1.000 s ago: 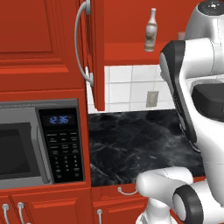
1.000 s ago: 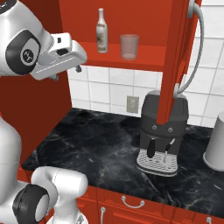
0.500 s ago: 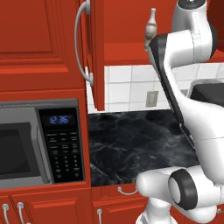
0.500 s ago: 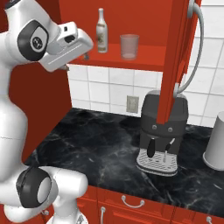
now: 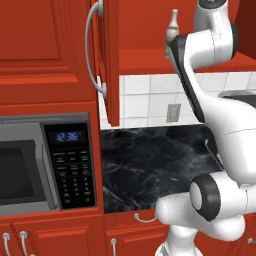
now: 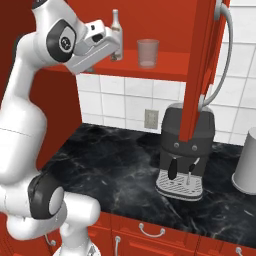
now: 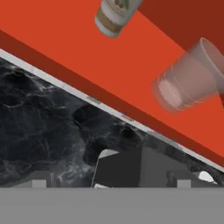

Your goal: There is a bowl on the dining counter. Grab a lemon wedge from the fridge and place it in the bowl. Then get the liquor bottle and glass cup from the cabinet and place them next to the bowl.

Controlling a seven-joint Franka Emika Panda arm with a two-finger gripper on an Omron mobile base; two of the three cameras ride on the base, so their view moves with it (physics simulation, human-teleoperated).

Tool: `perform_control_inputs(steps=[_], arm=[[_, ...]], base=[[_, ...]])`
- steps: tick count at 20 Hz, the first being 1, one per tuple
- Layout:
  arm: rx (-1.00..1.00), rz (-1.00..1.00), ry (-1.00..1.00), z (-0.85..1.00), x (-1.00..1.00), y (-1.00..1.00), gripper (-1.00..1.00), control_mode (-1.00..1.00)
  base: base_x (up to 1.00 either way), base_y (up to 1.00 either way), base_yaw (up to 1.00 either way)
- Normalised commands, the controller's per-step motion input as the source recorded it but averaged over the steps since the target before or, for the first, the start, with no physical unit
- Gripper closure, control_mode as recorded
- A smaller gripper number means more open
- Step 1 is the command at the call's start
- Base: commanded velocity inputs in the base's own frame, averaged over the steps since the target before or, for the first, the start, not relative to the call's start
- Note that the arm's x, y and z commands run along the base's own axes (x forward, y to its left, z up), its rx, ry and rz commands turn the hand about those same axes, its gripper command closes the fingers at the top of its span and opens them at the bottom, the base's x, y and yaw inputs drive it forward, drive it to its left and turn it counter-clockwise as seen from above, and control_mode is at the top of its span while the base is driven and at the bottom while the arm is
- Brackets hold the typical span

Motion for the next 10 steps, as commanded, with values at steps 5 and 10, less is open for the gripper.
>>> perform_control_inputs(steps=[5, 10], arm=[[-0.05, 0.00, -0.06, 0.21, 0.43, -0.26, -1.00, -1.00], [-0.04, 0.00, -0.04, 0.23, 0.48, -0.21, -1.00, -1.00]], base=[[0.00, 0.00, 0.00], [0.00, 0.00, 0.00]])
